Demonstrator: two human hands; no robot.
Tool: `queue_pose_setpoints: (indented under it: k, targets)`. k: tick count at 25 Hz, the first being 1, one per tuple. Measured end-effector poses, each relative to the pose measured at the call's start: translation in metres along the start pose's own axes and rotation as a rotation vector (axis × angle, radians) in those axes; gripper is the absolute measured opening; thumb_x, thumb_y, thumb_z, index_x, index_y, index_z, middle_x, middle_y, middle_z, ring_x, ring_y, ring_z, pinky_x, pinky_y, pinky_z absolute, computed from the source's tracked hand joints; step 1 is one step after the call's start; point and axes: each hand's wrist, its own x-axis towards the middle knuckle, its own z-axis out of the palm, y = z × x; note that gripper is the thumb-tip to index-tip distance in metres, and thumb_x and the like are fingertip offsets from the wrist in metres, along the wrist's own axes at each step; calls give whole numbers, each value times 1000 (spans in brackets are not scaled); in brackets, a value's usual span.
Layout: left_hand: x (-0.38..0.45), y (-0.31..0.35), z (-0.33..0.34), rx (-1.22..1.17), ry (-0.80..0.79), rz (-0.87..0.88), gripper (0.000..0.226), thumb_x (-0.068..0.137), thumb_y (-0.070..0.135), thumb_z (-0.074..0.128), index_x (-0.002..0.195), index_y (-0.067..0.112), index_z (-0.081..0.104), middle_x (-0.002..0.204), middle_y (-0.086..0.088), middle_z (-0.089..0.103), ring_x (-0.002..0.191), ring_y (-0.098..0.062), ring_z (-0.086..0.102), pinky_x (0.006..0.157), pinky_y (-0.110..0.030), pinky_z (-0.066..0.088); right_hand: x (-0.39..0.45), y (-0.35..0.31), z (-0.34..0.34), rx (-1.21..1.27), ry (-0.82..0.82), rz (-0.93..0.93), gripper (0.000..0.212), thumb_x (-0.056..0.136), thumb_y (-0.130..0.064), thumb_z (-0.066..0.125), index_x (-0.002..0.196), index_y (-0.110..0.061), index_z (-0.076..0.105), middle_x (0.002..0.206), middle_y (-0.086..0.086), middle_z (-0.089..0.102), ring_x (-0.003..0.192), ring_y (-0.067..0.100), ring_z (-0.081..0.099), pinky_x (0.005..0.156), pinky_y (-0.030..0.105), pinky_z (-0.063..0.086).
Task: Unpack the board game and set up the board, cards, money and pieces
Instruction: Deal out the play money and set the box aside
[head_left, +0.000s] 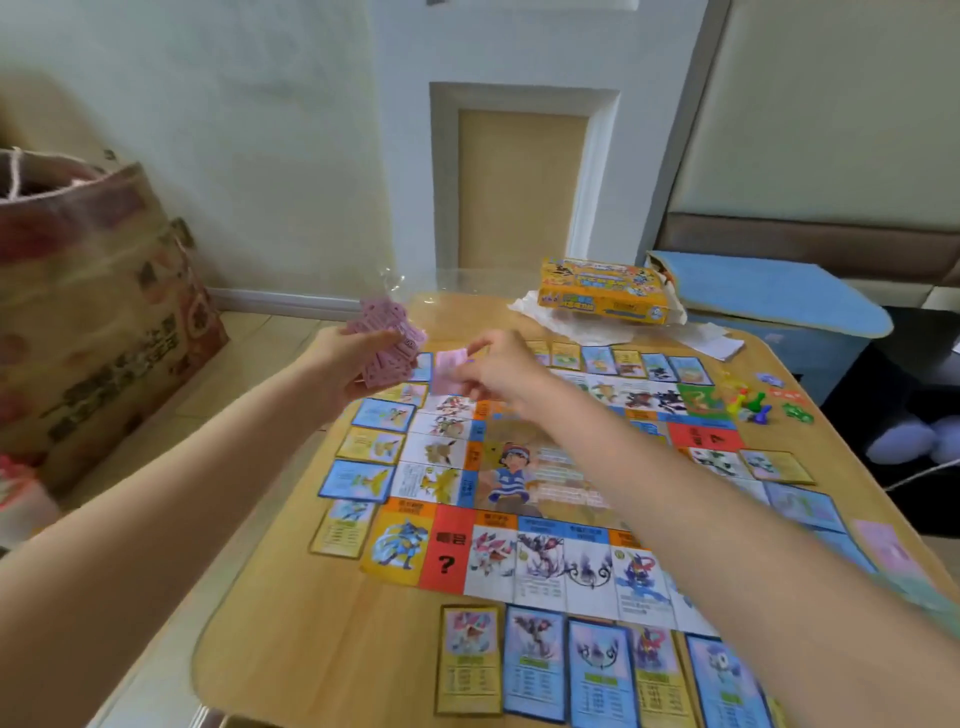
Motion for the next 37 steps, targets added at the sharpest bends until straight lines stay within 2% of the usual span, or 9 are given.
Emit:
queue_pose_setpoints:
  k: [2, 5, 7, 10, 17, 20, 24, 30, 37]
  targets:
    - [0, 3, -31, -10, 63, 5, 5, 90, 7, 57, 86, 11, 57, 52, 1, 67, 46, -8, 64, 49, -23, 55, 9, -5, 48, 18, -45, -25, 27, 81, 9, 61, 99, -8, 50, 54, 8, 52, 27, 5, 47, 33, 15, 37]
    - [1, -1, -66, -39, 135, -25, 4, 90, 8, 57, 94, 8, 57, 65, -4, 69, 57, -13, 67, 52, -25, 55, 25, -11, 98, -46, -26, -77, 24, 80, 5, 62, 93, -14, 54, 57, 6, 57, 31, 2, 50, 34, 14, 37]
    - [4, -4, -81, -32, 171, -60, 16, 90, 10, 58, 106, 8, 55, 83, -10, 67, 72, -18, 65, 54, -25, 56, 34, -11, 115, -175, -32, -137, 19, 79, -4, 68, 86, -18, 57, 76, 7, 65, 56, 10, 63, 50, 19, 45]
    - [7, -7, -90, -22, 150, -93, 22, 90, 11, 57, 111, 7, 54, 94, -12, 66, 80, -20, 66, 58, -25, 57, 39, -3, 121, -354, -71, -164, 13, 81, -9, 68, 87, -18, 60, 101, 7, 67, 92, 20, 62, 71, 26, 46]
    - [16, -16, -77, -8, 107, -110, 12, 90, 11, 57, 101, 7, 56, 101, -16, 66, 86, -24, 65, 76, -32, 55, 52, 4, 102, -372, -42, -188, 5, 83, -12, 69, 87, -10, 67, 83, -1, 61, 80, 12, 55, 68, 24, 42]
    - [20, -16, -75, -14, 111, -106, 9, 90, 10, 57, 98, 6, 56, 100, -15, 65, 89, -25, 64, 80, -34, 53, 57, 7, 102, -413, -80, -179, 6, 82, -9, 68, 88, -9, 67, 84, 0, 62, 80, 12, 54, 61, 19, 41]
    - [22, -16, -70, -5, 111, -103, 7, 90, 10, 56, 97, 7, 56, 93, -12, 65, 81, -22, 64, 77, -32, 53, 60, 12, 98, -443, -113, -202, 10, 80, -7, 70, 89, -8, 67, 96, 7, 68, 82, 12, 56, 70, 24, 43]
    - [23, -17, -66, -6, 97, -100, 12, 91, 10, 56, 102, 7, 55, 93, -12, 65, 80, -21, 64, 79, -32, 53, 67, 3, 87, -89, -7, -75, 14, 77, -3, 72, 90, -5, 68, 85, 2, 61, 85, 15, 55, 76, 26, 42]
    - [24, -24, -63, -3, 86, -116, 23, 90, 10, 56, 112, 4, 53, 91, -12, 65, 79, -21, 64, 73, -29, 54, 75, 10, 89, -357, -6, -148, 11, 80, -6, 70, 90, -9, 67, 70, -8, 53, 76, 12, 54, 55, 15, 39]
